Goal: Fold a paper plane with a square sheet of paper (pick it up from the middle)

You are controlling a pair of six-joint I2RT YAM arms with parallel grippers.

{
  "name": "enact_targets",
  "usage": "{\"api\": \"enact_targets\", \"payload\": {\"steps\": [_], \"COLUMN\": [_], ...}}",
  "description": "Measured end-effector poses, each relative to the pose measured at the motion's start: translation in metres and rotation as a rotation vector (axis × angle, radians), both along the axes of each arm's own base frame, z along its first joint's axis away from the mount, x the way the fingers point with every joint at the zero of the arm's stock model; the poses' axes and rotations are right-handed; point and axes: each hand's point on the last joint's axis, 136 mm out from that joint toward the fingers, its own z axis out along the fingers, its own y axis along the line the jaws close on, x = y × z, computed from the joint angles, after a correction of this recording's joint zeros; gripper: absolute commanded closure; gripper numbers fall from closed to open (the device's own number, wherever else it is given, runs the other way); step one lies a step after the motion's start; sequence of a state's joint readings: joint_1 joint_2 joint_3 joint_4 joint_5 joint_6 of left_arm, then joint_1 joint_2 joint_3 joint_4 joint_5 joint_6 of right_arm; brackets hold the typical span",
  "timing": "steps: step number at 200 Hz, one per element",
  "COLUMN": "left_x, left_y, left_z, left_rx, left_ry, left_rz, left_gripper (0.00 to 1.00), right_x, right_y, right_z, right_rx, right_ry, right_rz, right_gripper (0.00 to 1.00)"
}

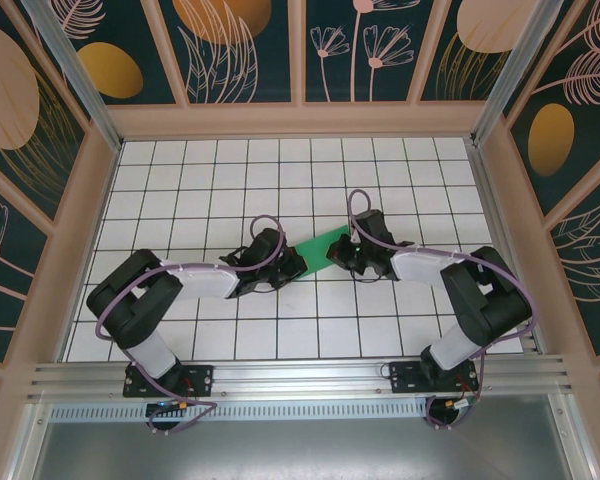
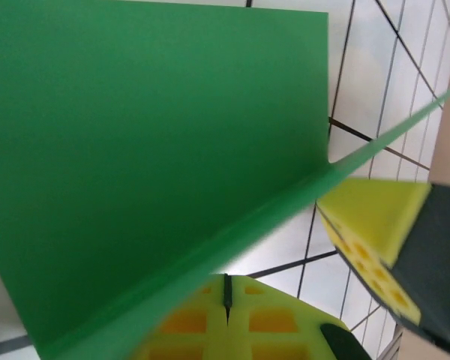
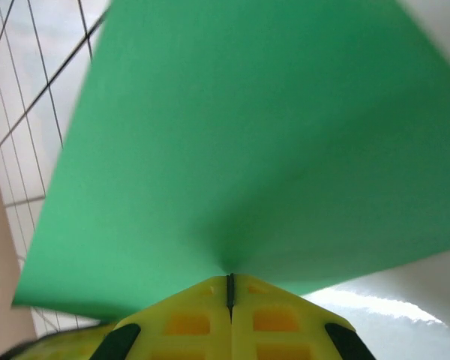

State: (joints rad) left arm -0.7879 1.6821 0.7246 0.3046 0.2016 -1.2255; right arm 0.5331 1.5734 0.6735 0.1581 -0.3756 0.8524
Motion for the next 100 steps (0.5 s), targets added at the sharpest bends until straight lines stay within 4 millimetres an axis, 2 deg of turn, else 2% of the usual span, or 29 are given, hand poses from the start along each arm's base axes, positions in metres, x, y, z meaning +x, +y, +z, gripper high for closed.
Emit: {"api": "enact_targets", "payload": {"steps": [33, 100], "left_x": [0.007, 0.009], "left_y": [-0.009, -0.010], "left_z": [-0.002, -0.011], "left_rx": [-0.003, 0.011], "left_ry": [0.000, 0.014], "left_rz": [-0.004, -0.003], "left_gripper": [0.99, 0.99], "right_x": [-0.007, -0.018], "right_y": [0.016, 0.023], "right_z": [0.003, -0.023], "right_rx": [0.034, 0.002], "right_ry": [-0.017, 0.030], "right_rz": [0.061, 0.112], "right_gripper": [1.00, 1.00]}}
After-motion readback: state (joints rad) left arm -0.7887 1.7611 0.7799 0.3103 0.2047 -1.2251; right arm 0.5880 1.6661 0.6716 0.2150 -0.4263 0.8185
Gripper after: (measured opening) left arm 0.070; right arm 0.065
